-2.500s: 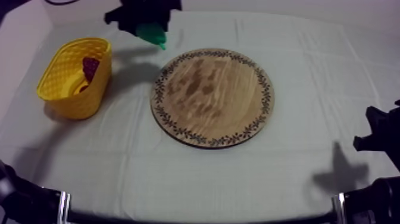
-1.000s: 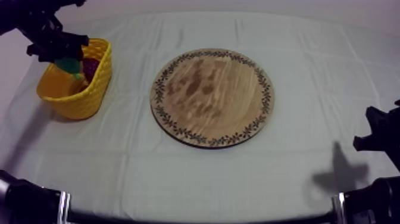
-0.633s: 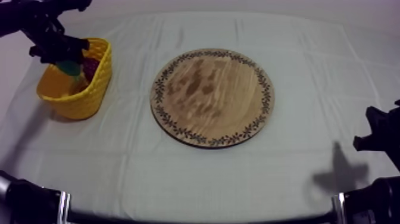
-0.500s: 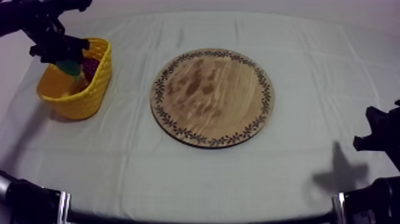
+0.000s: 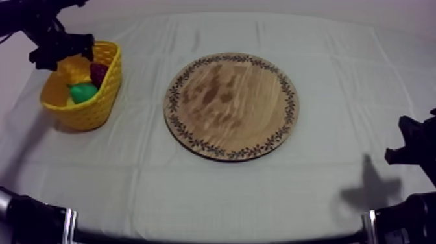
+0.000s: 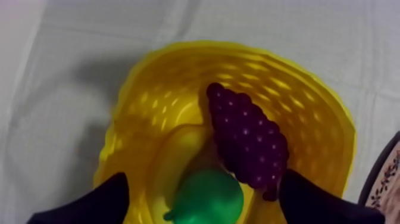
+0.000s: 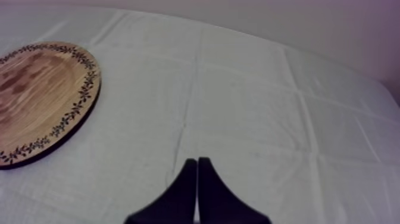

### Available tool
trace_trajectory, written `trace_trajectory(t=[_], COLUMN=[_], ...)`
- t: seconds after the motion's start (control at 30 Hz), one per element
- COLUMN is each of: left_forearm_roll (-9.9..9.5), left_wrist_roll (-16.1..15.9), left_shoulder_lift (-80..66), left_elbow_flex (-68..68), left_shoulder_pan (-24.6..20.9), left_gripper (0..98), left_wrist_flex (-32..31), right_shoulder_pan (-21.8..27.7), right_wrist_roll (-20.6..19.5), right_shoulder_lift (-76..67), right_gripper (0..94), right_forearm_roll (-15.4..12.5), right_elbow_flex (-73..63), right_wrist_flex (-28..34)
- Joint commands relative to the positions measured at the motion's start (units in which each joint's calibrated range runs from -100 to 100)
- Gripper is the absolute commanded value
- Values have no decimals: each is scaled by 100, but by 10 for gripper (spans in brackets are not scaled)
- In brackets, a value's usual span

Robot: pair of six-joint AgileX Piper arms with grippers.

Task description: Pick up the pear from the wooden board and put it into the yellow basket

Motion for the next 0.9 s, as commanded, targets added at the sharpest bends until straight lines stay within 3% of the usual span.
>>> trace_trajectory(t=[0.0,0.23,0.37,0.47,0.77,0.87], left_forearm_roll=[1,23,78,196,423,590], left_wrist_roll=[30,145,-35,-236,-584,-831], left_shoulder_lift=[-42,-395,-873,-1422,-3670,-4508], left_elbow_flex=[-18,-184,-199,-1,1450,2000], left_shoulder_pan=[-9,-72,-128,-242,-442,-480], left_gripper=[942,726,463,329,173,111], left_wrist_flex=[-22,-64,-189,-496,-1299,-1382], right_shoulder_pan=[-3,-3,2,4,5,5], right_wrist_roll=[2,2,2,2,1,2], right_shoulder_lift=[1,1,1,1,1,1], right_gripper=[5,5,5,5,5,5], right_forearm_roll=[0,0,0,0,0,0], right_elbow_flex=[5,5,5,5,5,5], right_wrist_flex=[3,3,3,3,3,3])
